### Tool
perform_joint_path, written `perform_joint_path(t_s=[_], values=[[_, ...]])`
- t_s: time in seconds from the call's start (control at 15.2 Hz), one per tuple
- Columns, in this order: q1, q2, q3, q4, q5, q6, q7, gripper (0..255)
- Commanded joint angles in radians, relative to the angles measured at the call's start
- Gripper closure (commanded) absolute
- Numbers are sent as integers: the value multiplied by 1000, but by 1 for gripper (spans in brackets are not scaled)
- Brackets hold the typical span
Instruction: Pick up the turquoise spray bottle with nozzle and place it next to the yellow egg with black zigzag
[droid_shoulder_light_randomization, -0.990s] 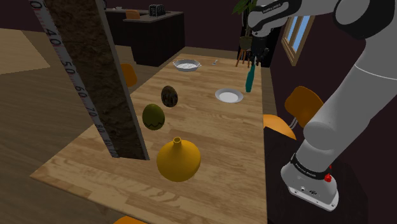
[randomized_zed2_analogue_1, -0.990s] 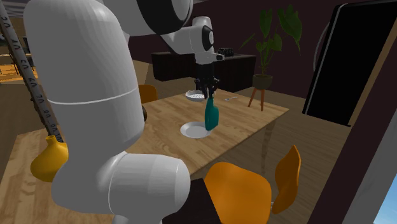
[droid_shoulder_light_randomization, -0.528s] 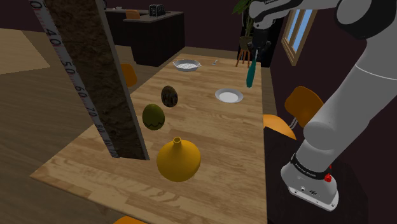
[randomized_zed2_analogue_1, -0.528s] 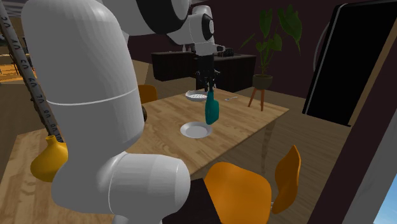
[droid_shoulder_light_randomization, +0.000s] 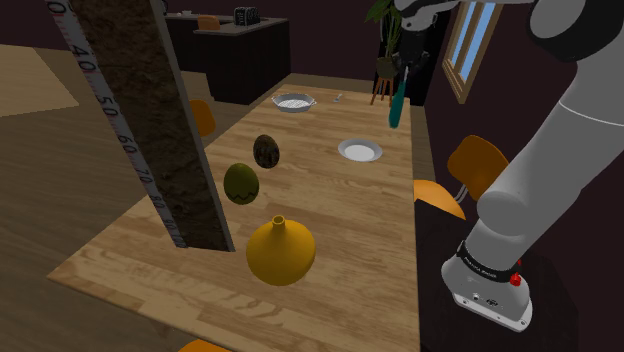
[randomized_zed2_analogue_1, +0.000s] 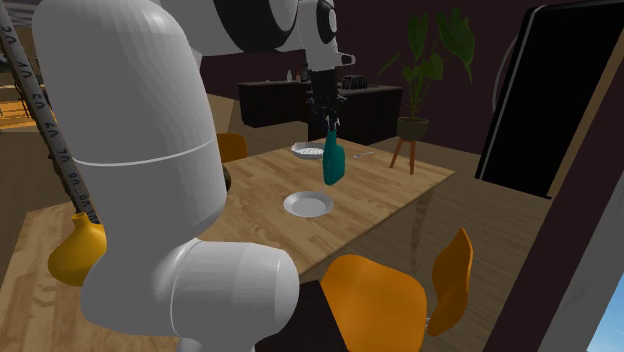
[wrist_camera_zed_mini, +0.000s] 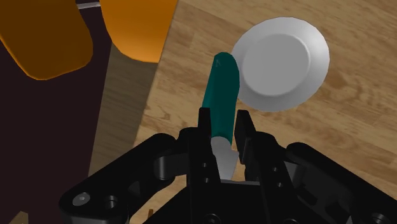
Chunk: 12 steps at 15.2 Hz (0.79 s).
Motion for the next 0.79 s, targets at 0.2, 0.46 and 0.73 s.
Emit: perform_joint_path(t_s=[0.2, 0.46, 0.73], values=[[0, 8, 0, 74, 3, -67, -7, 255], [0, 18, 0, 141, 7, -123, -14, 255], [0, 33, -1, 213, 11, -180, -22, 255]])
